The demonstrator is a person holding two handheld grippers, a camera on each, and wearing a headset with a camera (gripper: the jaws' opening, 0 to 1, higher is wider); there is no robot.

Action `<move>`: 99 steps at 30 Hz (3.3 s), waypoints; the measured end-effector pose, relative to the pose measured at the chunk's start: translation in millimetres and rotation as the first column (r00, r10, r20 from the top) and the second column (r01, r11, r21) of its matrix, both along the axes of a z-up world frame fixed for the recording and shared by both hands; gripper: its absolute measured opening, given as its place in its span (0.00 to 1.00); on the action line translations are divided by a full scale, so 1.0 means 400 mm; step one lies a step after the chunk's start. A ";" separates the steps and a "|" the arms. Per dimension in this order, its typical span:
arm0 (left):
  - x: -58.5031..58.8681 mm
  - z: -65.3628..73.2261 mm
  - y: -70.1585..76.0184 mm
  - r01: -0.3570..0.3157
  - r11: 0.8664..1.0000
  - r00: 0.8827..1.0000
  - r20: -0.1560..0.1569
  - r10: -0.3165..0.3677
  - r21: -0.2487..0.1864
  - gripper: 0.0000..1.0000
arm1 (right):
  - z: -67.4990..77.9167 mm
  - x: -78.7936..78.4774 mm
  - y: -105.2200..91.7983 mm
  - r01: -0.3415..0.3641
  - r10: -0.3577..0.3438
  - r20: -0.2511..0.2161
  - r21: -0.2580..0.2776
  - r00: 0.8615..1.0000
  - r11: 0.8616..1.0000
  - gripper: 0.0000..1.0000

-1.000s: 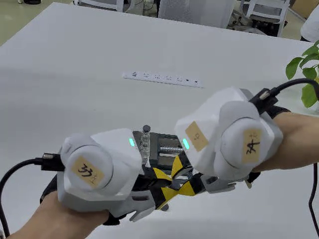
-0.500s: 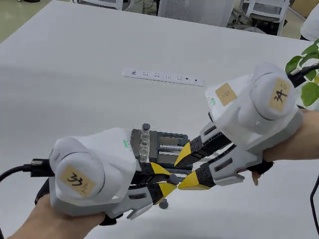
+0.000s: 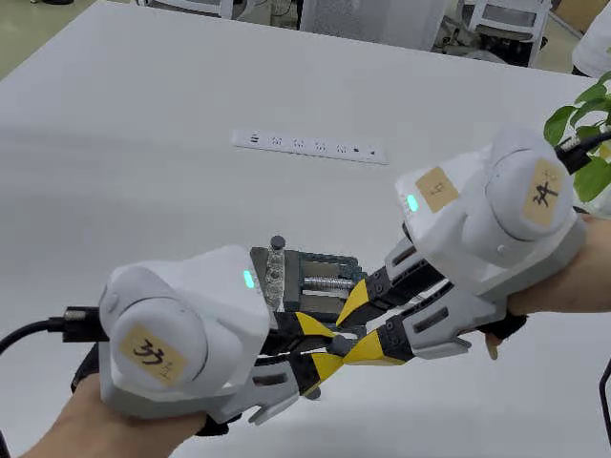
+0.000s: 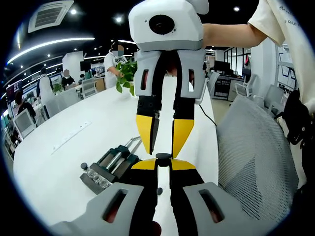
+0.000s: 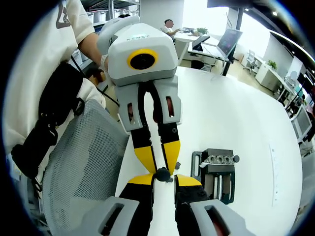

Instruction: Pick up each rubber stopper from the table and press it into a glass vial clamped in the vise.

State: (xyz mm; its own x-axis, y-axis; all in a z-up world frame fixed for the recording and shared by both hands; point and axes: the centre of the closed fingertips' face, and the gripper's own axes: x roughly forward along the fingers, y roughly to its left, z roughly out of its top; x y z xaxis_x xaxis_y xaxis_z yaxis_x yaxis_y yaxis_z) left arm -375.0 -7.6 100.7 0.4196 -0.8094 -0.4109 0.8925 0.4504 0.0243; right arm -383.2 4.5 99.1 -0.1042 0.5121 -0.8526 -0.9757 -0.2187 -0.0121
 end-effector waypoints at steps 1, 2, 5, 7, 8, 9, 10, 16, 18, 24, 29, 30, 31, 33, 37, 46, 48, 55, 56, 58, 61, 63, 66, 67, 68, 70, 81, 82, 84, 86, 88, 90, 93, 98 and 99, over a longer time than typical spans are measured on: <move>0.000 0.000 0.000 0.002 1.000 1.000 0.003 -0.002 0.002 0.04 | 0.000 -0.001 0.000 -0.003 0.003 -0.003 0.001 1.000 1.000 0.11; 0.000 0.000 0.000 0.003 1.000 1.000 0.000 -0.003 0.002 0.04 | 0.000 -0.002 0.000 -0.006 0.006 -0.004 0.000 1.000 1.000 0.11; -0.001 -0.001 -0.001 0.011 1.000 1.000 0.002 -0.011 0.005 0.04 | -0.002 -0.006 -0.001 -0.022 0.022 0.001 -0.003 1.000 1.000 0.10; -0.001 -0.003 0.000 0.014 1.000 1.000 0.000 -0.014 0.005 0.04 | -0.002 -0.009 -0.002 -0.032 0.032 0.002 -0.005 0.999 0.999 0.09; -0.001 -0.002 0.000 0.015 1.000 1.000 0.002 -0.015 0.005 0.04 | -0.002 -0.010 -0.003 -0.034 0.034 0.002 -0.006 0.999 0.999 0.08; -0.002 -0.002 0.000 0.018 1.000 1.000 0.002 -0.018 0.004 0.04 | -0.002 -0.012 -0.003 -0.043 0.043 0.004 -0.005 0.999 0.999 0.07; -0.002 -0.002 -0.001 0.020 1.000 1.000 0.000 -0.020 0.004 0.04 | -0.002 -0.013 -0.003 -0.045 0.045 0.006 -0.006 0.999 0.999 0.07; -0.004 0.000 -0.002 0.033 0.999 0.999 0.005 -0.033 -0.003 0.04 | 0.002 -0.018 -0.003 -0.088 0.088 0.040 -0.002 0.995 0.996 0.07; -0.005 0.001 -0.002 0.038 0.999 0.999 0.009 -0.038 -0.002 0.04 | 0.002 -0.018 -0.003 -0.089 0.088 0.040 -0.001 0.995 0.996 0.07; -0.013 0.001 -0.004 0.054 0.998 0.999 0.007 -0.054 -0.024 0.04 | 0.003 -0.025 -0.006 -0.089 0.089 0.016 0.000 0.996 0.996 0.06; -0.018 0.002 -0.003 0.068 0.997 0.998 0.010 -0.068 -0.028 0.04 | 0.003 -0.032 -0.004 -0.110 0.110 0.017 -0.003 0.994 0.994 0.07; -0.018 0.002 -0.002 0.068 0.997 0.998 0.012 -0.067 -0.028 0.04 | 0.003 -0.032 -0.003 -0.114 0.114 0.021 -0.003 0.993 0.994 0.07; -0.019 0.002 -0.001 0.071 0.997 0.997 0.011 -0.070 -0.030 0.04 | 0.002 -0.034 -0.003 -0.126 0.126 0.026 -0.007 0.992 0.992 0.07; -0.022 0.002 -0.002 0.076 0.997 0.997 0.010 -0.076 -0.032 0.04 | 0.003 -0.036 -0.003 -0.133 0.133 0.023 -0.008 0.991 0.991 0.07; -0.026 0.002 -0.004 0.079 0.996 0.997 0.011 -0.079 -0.038 0.04 | 0.002 -0.039 -0.004 -0.146 0.146 0.021 -0.013 0.989 0.989 0.07; -0.034 0.002 -0.006 0.079 0.996 0.997 0.005 -0.079 -0.051 0.04 | -0.003 -0.042 -0.006 -0.158 0.159 0.023 -0.029 0.987 0.987 0.07; -0.033 0.001 -0.004 0.073 0.996 0.997 0.002 -0.073 -0.055 0.04 | -0.004 -0.041 -0.005 -0.149 0.150 0.023 -0.028 0.988 0.988 0.07; -0.032 0.000 0.001 0.048 0.995 0.999 0.000 -0.048 -0.082 0.05 | -0.005 -0.037 -0.001 -0.109 0.109 0.003 -0.009 0.994 0.994 0.06; -0.033 -0.001 0.000 0.047 0.995 0.999 0.000 -0.047 -0.083 0.05 | -0.006 -0.039 0.000 -0.111 0.111 0.002 -0.011 0.994 0.994 0.06; -0.033 -0.002 -0.001 0.044 0.995 0.999 -0.001 -0.044 -0.085 0.05 | -0.008 -0.039 0.001 -0.110 0.110 0.001 -0.014 0.994 0.994 0.06; -0.031 -0.005 0.001 0.036 0.995 0.999 -0.002 -0.037 -0.089 0.05 | -0.011 -0.038 0.002 -0.104 0.104 -0.005 -0.014 0.995 0.995 0.06; -0.030 -0.006 0.003 0.024 0.995 1.000 -0.011 -0.025 -0.099 0.05 | -0.010 -0.038 0.004 -0.098 0.098 -0.007 -0.010 0.995 0.995 0.06; -0.028 -0.004 0.006 0.013 0.993 1.000 -0.013 -0.015 -0.115 0.08 | -0.007 -0.033 0.007 -0.085 0.085 -0.016 -0.003 0.996 0.996 0.06; -0.026 -0.003 0.007 0.004 0.993 1.000 -0.019 -0.006 -0.120 0.11 | -0.006 -0.030 0.008 -0.081 0.081 -0.013 0.000 0.997 0.997 0.06; -0.024 -0.004 0.009 -0.003 0.993 1.000 -0.022 0.000 -0.119 0.14 | -0.005 -0.028 0.007 -0.079 0.079 -0.012 -0.001 0.997 0.997 0.06; -0.019 -0.007 0.015 -0.013 0.993 1.000 -0.018 0.011 -0.114 0.16 | -0.003 -0.023 0.006 -0.075 0.075 -0.009 -0.001 0.997 0.997 0.06; 0.041 -0.055 0.097 -0.188 0.981 0.982 -0.036 0.186 -0.042 0.65 | -0.005 -0.013 -0.003 -0.074 0.074 -0.006 -0.015 0.997 0.997 0.06; 0.045 -0.060 0.105 -0.204 0.978 0.978 -0.041 0.203 -0.038 0.71 | -0.006 -0.013 -0.002 -0.075 0.075 -0.007 -0.016 0.997 0.997 0.06; 0.061 -0.065 0.130 -0.262 0.964 0.965 -0.033 0.261 -0.031 0.84 | -0.007 -0.013 -0.002 -0.076 0.076 -0.009 -0.016 0.997 0.997 0.06; 0.071 -0.070 0.152 -0.305 0.952 0.952 -0.048 0.303 -0.041 0.97 | -0.008 -0.011 -0.003 -0.076 0.076 -0.008 -0.018 0.997 0.997 0.06; 0.078 -0.070 0.171 -0.328 0.944 0.944 -0.046 0.326 -0.045 0.99 | -0.009 -0.009 -0.004 -0.076 0.076 -0.008 -0.018 0.997 0.997 0.06; 0.088 -0.077 0.200 -0.340 0.939 0.940 -0.052 0.338 -0.047 0.99 | -0.009 -0.006 -0.003 -0.075 0.075 -0.008 -0.018 0.997 0.997 0.06; 0.091 -0.084 0.222 -0.360 0.931 0.932 -0.074 0.356 -0.058 0.99 | -0.009 0.001 -0.002 -0.073 0.073 -0.006 -0.018 0.997 0.997 0.06; 0.094 -0.086 0.243 -0.390 0.918 0.920 -0.082 0.384 -0.067 0.99 | -0.016 0.023 0.002 -0.069 0.069 0.004 -0.024 0.998 0.997 0.06; 0.092 -0.085 0.242 -0.392 0.917 0.918 -0.086 0.386 -0.072 0.99 | -0.017 0.029 0.003 -0.070 0.070 0.006 -0.025 0.998 0.997 0.06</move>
